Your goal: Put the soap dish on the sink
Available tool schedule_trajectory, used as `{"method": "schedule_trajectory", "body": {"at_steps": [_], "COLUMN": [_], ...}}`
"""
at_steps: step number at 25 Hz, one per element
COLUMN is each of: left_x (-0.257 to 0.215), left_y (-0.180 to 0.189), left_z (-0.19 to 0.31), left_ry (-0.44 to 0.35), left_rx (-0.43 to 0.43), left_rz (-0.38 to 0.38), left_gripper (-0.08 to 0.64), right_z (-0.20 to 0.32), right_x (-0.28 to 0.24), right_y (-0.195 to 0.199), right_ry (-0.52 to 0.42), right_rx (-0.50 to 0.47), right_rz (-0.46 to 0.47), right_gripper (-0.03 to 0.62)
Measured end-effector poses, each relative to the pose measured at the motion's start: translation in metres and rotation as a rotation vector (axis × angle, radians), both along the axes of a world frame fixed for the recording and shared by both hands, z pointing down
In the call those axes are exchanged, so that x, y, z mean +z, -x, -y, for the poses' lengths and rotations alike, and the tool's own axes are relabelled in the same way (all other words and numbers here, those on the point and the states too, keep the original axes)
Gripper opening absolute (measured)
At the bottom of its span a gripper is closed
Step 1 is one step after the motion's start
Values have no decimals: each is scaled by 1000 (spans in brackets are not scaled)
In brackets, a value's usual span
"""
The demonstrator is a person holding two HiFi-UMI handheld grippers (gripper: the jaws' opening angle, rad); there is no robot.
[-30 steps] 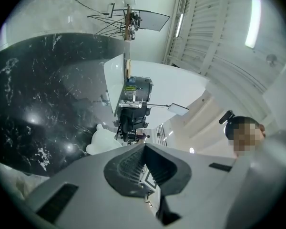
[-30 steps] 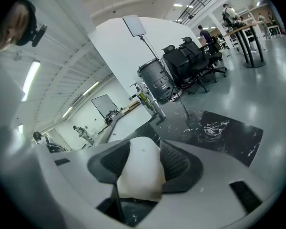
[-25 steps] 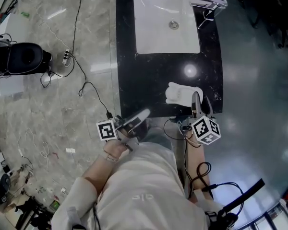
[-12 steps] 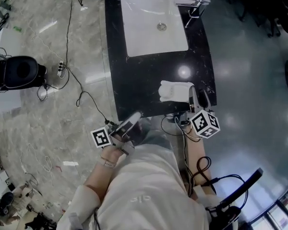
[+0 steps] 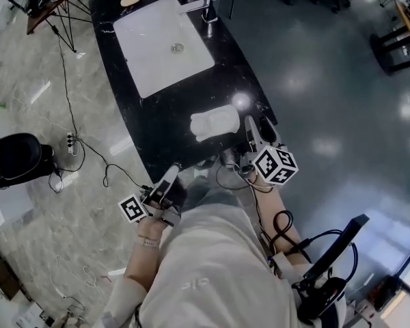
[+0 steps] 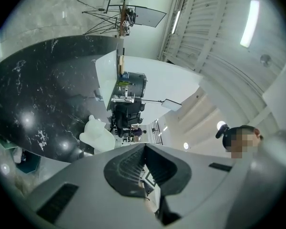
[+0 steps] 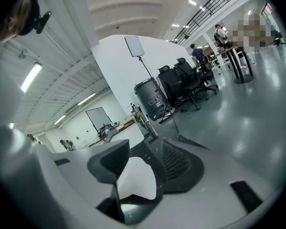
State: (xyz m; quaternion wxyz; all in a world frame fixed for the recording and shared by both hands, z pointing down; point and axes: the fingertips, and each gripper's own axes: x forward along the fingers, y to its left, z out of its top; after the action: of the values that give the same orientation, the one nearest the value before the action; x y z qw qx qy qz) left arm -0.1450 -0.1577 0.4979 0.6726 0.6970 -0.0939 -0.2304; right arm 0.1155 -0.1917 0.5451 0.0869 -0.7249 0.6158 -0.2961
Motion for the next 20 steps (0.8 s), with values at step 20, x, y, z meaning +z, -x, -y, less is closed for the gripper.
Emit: {"method": "schedule_trajectory", "body": {"at_steps": [20], "left_x": [-37], "left_y": [-134], "left_z": [-53], "left_ry": [-84], "left_rx": [437], "left_rz": [-80], "left_gripper": [6], "right_z": [-161], "right_x": [-47], "right_y": [-86], "right_ry": [-128], "right_rx": [346], "right_rz": [41], "right_gripper": [205]}}
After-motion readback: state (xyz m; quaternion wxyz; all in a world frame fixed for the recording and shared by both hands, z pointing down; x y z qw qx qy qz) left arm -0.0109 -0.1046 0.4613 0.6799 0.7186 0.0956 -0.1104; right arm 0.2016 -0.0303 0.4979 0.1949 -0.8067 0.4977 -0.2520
